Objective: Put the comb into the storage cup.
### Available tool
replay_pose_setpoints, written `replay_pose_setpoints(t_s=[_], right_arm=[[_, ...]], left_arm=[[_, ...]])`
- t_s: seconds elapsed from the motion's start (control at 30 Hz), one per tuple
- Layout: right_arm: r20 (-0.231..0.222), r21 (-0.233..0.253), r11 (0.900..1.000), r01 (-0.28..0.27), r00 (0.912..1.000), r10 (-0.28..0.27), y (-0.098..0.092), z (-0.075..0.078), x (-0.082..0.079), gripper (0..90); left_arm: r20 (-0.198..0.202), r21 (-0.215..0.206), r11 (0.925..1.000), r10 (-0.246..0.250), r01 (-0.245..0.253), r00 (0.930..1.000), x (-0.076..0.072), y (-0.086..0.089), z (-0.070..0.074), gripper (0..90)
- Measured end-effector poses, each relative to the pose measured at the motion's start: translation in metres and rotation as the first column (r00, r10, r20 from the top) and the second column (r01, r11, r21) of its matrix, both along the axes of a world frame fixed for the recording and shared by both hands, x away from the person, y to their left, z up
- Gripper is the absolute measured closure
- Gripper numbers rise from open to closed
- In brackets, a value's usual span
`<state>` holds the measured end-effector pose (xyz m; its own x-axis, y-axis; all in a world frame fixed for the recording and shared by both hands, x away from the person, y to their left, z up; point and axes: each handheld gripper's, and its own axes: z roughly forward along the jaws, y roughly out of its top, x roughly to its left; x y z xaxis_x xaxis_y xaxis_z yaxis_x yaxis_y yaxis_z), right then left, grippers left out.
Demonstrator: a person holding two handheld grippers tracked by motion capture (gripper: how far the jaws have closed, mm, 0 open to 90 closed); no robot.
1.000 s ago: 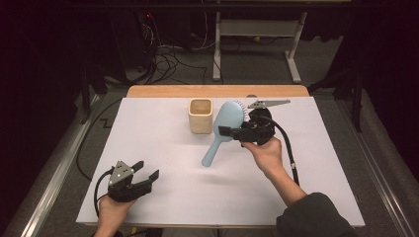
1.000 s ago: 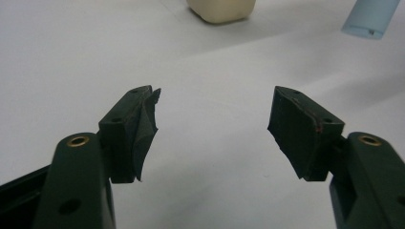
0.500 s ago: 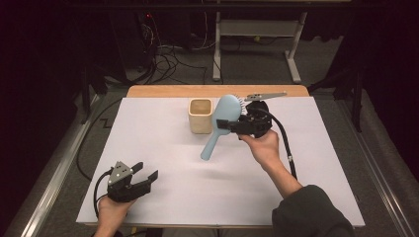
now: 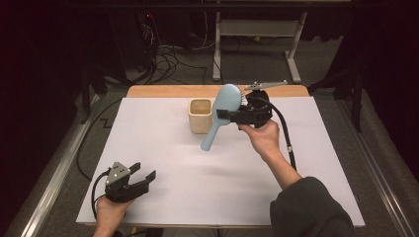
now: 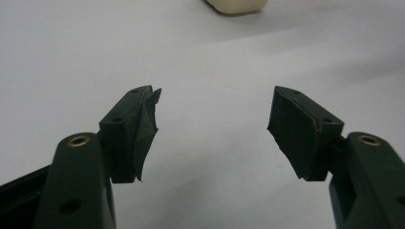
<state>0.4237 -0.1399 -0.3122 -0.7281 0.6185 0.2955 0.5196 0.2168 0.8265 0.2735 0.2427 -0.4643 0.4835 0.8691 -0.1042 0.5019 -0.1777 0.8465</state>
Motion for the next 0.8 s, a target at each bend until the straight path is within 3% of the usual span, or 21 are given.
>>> replay_pose_setpoints(t_s=[0.8], right_arm=[[0.003,-0.006,1.0,0.029,0.9996,-0.029,0.003,0.014,0.02,55.5]], left_arm=[[0.019,0.0,1.0,-0.003,0.003,0.9998,-0.003,0.001,0.001,33.7]])
